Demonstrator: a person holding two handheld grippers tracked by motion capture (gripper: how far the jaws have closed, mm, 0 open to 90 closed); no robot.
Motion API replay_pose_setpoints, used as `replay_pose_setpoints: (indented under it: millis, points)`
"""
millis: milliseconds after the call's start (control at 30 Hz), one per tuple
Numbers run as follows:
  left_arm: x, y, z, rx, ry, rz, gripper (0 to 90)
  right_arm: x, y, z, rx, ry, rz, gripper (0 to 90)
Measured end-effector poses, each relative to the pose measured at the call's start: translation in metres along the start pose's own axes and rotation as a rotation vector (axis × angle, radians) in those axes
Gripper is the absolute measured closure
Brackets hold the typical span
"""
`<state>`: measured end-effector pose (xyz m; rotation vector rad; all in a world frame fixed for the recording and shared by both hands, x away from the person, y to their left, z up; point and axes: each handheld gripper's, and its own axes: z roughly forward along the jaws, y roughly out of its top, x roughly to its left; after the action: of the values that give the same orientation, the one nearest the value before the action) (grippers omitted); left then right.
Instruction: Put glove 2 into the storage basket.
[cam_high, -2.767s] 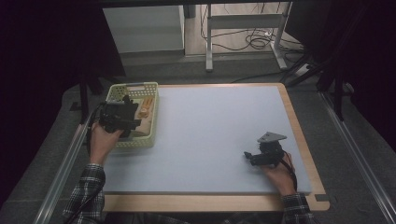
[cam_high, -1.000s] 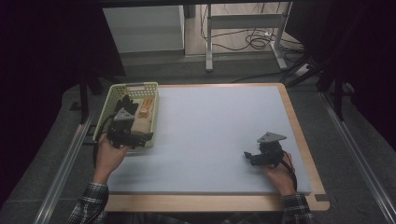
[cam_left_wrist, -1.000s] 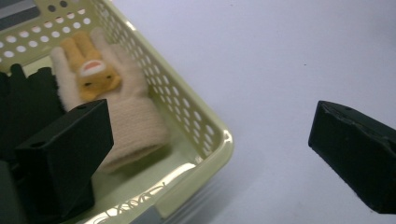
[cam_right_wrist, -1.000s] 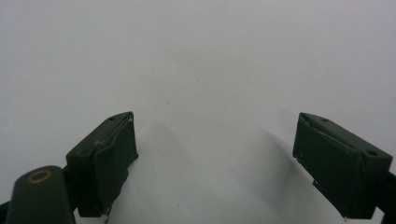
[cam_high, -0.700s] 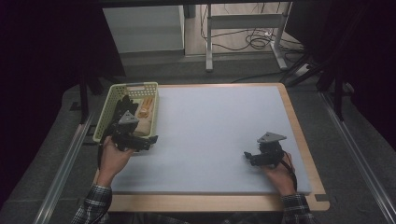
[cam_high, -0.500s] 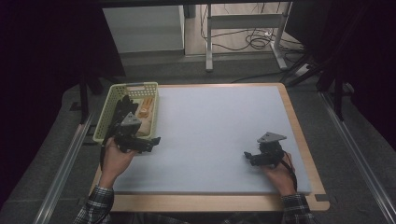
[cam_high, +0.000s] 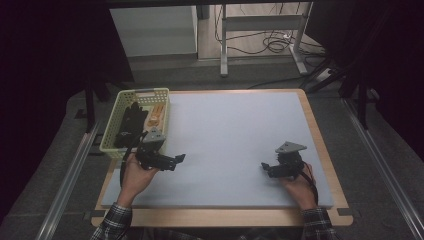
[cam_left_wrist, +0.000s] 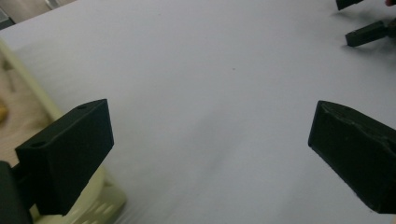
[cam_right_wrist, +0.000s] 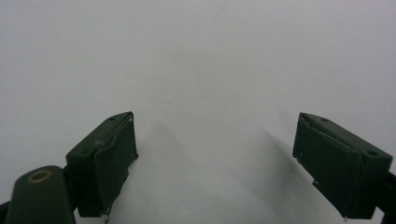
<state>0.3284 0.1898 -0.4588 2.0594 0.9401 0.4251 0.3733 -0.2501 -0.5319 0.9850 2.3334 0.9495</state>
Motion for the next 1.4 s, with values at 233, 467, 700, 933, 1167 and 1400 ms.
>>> replay_pose_setpoints:
  millis: [233,467,700,933,1167,1400]
  points:
    - [-0.016,0.001,0.008,-0.012,-0.038,0.022,0.4,0.000,0.000,0.000,0.000,-0.001,-0.001,13.0]
    - [-0.033,-0.005,0.022,-0.013,-0.079,0.045,0.3,0.000,0.000,0.000,-0.001,-0.002,-0.002,13.1]
    - [-0.043,-0.016,0.037,-0.007,-0.097,0.064,0.0,0.000,0.000,0.000,-0.001,-0.002,-0.002,13.0]
    - [-0.048,-0.026,0.047,0.002,-0.116,0.069,0.0,0.000,0.000,0.000,-0.001,-0.002,-0.002,13.0]
    - [-0.051,-0.043,0.057,0.033,-0.132,0.066,0.0,0.000,0.000,0.000,-0.001,-0.002,-0.003,13.1]
    - [-0.051,-0.055,0.064,0.081,-0.109,0.071,0.0,0.000,0.000,0.000,-0.001,-0.003,-0.004,13.0]
